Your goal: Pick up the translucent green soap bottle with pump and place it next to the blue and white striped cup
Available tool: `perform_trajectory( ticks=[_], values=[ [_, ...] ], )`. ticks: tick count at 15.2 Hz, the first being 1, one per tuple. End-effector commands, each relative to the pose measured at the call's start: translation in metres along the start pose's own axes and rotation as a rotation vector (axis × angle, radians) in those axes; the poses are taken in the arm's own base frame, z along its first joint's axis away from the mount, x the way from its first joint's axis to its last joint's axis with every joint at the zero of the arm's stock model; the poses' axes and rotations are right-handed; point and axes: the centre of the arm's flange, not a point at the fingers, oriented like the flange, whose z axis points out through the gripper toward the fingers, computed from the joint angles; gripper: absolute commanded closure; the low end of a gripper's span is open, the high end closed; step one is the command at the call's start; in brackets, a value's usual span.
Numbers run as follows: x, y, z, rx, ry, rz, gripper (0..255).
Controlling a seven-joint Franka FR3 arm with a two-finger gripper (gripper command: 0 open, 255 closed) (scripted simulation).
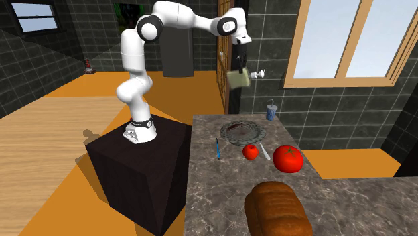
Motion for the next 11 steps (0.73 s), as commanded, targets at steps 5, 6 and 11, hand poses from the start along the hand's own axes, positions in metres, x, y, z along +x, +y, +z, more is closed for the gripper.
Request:
perform_trajectory(
  ticks=[5, 6, 11],
  values=[
    [-0.004, 0.003, 0.03, 0.001, 0.001, 0.0, 255],
    [-0.005, 0.004, 0.036, 0.001, 0.001, 0.0, 255],
    [-0.009, 0.006, 0.062, 0.001, 0.001, 0.0, 255]
  ],
)
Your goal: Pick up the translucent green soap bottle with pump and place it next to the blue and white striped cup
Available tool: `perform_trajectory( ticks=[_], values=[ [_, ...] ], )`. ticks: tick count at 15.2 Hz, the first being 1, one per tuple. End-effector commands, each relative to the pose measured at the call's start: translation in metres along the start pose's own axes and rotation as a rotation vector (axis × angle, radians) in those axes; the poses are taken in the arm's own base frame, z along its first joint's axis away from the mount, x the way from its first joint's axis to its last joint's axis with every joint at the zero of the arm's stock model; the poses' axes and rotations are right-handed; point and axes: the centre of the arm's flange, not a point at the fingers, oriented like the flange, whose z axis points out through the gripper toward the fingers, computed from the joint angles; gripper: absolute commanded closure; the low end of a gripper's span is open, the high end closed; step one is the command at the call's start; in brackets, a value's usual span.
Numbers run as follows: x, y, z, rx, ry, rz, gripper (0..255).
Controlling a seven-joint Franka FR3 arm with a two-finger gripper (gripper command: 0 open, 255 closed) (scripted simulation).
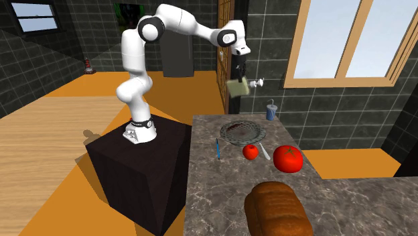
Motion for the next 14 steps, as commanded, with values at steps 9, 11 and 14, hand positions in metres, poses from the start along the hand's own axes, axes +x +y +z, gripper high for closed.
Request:
perform_trajectory(
  ticks=[9, 11, 14],
  values=[
    [-0.009, 0.004, 0.052, 0.001, 0.001, 0.0, 255],
    [-0.011, 0.005, 0.062, 0.001, 0.001, 0.0, 255],
    [-0.013, 0.007, 0.078, 0.001, 0.001, 0.0, 255]
  ],
)
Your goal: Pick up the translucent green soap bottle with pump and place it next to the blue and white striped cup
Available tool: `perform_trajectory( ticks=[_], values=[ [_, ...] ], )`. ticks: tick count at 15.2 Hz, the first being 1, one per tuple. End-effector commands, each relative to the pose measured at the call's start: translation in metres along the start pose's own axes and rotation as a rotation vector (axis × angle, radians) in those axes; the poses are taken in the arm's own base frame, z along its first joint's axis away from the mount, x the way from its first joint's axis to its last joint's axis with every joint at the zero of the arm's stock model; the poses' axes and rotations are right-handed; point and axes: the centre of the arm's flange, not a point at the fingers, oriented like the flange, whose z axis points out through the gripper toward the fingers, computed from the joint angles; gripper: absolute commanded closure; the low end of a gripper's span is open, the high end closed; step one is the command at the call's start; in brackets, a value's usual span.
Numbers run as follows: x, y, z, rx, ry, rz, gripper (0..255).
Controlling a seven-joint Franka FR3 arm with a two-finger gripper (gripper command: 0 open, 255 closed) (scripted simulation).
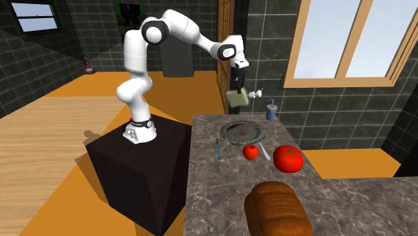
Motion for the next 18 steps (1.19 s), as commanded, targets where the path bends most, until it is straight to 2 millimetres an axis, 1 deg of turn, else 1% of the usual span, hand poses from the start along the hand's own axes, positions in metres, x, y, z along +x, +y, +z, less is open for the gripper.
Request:
perform_trajectory(
  ticks=[1, 14, 18],
  values=[
    [-0.001, 0.001, 0.011, 0.001, 0.001, 0.0, 255],
    [-0.012, 0.007, 0.078, 0.001, 0.001, 0.0, 255],
    [-0.013, 0.007, 0.079, 0.001, 0.001, 0.0, 255]
  ],
)
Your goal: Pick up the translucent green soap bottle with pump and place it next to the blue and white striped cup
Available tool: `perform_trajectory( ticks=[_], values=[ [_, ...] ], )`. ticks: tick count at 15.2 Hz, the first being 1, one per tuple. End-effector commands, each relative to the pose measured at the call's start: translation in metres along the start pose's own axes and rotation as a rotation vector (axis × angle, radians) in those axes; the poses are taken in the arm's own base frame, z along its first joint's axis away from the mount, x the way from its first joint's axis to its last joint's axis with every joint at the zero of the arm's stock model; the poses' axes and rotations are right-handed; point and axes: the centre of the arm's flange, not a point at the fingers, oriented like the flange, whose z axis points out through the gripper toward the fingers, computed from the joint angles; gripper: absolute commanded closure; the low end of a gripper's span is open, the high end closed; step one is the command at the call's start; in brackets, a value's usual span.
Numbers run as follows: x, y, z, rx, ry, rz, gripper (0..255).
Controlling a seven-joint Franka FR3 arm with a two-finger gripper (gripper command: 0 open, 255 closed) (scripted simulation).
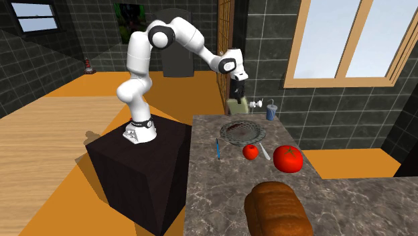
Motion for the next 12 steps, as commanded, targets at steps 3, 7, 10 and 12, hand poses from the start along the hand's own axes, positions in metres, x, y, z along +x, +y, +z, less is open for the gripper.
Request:
perform_trajectory(
  ticks=[3, 7, 10, 12],
  values=[
    [-0.005, 0.001, 0.006, -0.008, -0.015, -0.003, 255],
    [-0.006, 0.001, 0.007, -0.008, -0.015, -0.003, 0],
    [-0.005, 0.001, 0.006, -0.008, -0.015, -0.003, 0],
    [-0.004, 0.0, -0.02, -0.008, -0.015, -0.003, 0]
  ],
)
